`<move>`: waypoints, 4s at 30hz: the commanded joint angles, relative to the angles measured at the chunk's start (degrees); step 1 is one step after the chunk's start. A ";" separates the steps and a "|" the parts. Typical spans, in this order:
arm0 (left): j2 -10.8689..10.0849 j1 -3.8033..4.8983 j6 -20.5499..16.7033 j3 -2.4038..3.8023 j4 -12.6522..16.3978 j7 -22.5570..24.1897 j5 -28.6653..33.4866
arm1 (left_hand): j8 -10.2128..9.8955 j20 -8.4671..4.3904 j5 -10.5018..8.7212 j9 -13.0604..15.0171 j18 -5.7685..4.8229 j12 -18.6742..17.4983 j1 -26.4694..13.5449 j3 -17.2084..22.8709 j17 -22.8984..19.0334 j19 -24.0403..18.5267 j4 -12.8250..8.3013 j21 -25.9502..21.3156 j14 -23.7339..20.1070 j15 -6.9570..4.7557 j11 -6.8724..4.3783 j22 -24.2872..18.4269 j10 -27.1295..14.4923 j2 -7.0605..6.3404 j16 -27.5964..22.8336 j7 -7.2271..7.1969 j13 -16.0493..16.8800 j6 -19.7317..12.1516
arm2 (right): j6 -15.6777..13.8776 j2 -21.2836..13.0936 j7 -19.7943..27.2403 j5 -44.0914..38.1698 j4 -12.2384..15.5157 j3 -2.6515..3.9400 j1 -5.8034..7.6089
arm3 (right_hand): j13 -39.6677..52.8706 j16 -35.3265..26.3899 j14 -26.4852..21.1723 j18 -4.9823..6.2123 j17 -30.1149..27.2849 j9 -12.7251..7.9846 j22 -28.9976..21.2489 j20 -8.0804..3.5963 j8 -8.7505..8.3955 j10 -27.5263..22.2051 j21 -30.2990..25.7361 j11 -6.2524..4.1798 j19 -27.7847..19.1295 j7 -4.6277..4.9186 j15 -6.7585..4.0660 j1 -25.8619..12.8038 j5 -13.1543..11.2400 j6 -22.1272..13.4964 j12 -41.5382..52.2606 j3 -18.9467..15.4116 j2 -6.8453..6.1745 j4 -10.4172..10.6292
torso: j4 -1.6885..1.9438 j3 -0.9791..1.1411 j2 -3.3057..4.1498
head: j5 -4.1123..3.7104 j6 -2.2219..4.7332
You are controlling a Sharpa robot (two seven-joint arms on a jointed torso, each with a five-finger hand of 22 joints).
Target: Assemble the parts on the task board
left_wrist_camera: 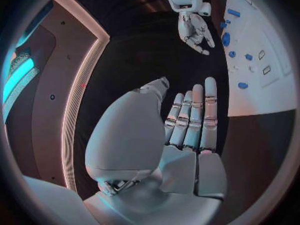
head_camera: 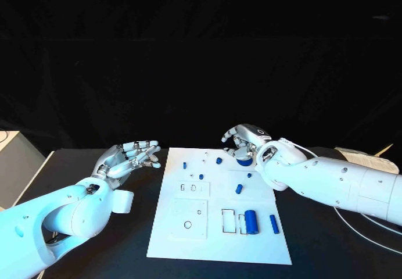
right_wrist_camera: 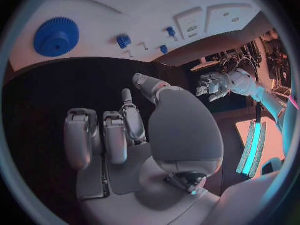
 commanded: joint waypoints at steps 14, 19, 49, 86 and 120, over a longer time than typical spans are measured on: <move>0.15 -0.03 0.96 0.03 -0.36 0.53 0.02 | -0.33 -0.14 -0.16 -0.09 0.50 0.06 0.24 0.10 -0.14 -0.61 0.15 0.28 -0.52 0.04 -0.10 0.10 -0.40 0.09 0.31 1.32 0.05 -0.27 | 7.80 1.24 -4.63 -10.39 -0.17 -0.48 -0.11 | 4.15 0.04 5.69 -0.53 13.80 0.13 9.04 0.30 0.31 1.42 0.42 -0.44 3.30 -0.65 0.07 1.98 -1.69 1.86 0.90 -0.92 0.11 -0.72 | -0.33 0.27 -0.27 | -0.10 -0.44; 0.25 -0.05 0.98 0.03 -0.48 0.52 0.02 | -0.33 -0.14 -0.16 -0.09 0.50 0.06 0.24 0.10 -0.14 -0.61 0.15 0.28 -0.52 0.04 -0.10 0.10 -0.40 0.09 0.31 1.32 0.05 -0.27 | 8.35 2.21 -6.22 -13.07 -0.85 -0.72 -0.36 | 4.25 0.06 5.71 -0.54 13.88 0.12 9.10 0.22 0.36 1.60 0.45 -0.52 3.33 -0.73 0.00 1.85 -2.13 2.13 1.01 -1.25 -0.06 -0.60 | -0.23 0.25 -0.31 | -0.03 -0.65; 0.99 -0.16 0.98 0.02 -1.04 0.53 0.02 | -0.33 -0.13 -0.16 -0.09 0.51 0.08 0.29 0.12 -0.17 -0.72 0.12 0.34 -0.59 0.05 -0.10 0.13 -0.38 0.08 0.33 1.32 0.05 -0.25 | 10.58 6.53 -10.46 -16.24 -4.82 -1.41 -1.95 | 6.71 0.19 5.80 -0.66 14.25 0.41 9.63 -0.40 1.65 4.56 0.84 -1.35 3.59 -1.74 -0.70 1.16 -1.99 5.28 3.38 -1.66 1.58 0.92 | -0.33 0.19 -0.31 | 0.41 -1.61; 0.96 -0.16 0.83 0.02 -1.16 0.46 0.02 | -0.38 -0.07 -0.17 -0.13 0.53 0.06 0.36 0.13 -0.29 -1.05 0.08 0.57 -0.78 0.09 -0.06 0.26 -0.46 0.04 0.45 1.37 0.04 -0.31 | 9.13 7.39 -11.18 -16.17 -6.51 -1.41 -2.16 | 6.74 0.20 5.81 -0.68 14.28 0.16 9.69 -0.52 1.26 4.57 0.86 -1.34 3.61 -1.68 -0.74 0.94 -2.07 4.76 3.39 -2.01 1.39 1.36 | -0.47 0.25 -0.32 | 0.38 -1.73; 0.95 -0.16 0.76 0.02 -1.08 0.44 0.01 | -0.38 -0.07 -0.17 -0.13 0.53 0.06 0.36 0.13 -0.29 -1.05 0.08 0.57 -0.78 0.09 -0.06 0.26 -0.46 0.04 0.45 1.37 0.04 -0.31 | 9.41 9.32 -9.93 -17.64 -8.52 -1.51 -2.39 | 6.44 0.29 5.87 -0.88 14.57 -1.03 10.52 -0.20 -0.79 3.91 1.44 -0.72 3.93 -0.87 -0.26 3.18 -2.54 2.38 3.02 -2.79 -0.88 -0.11 | -0.24 0.18 -0.27 | 0.58 -2.07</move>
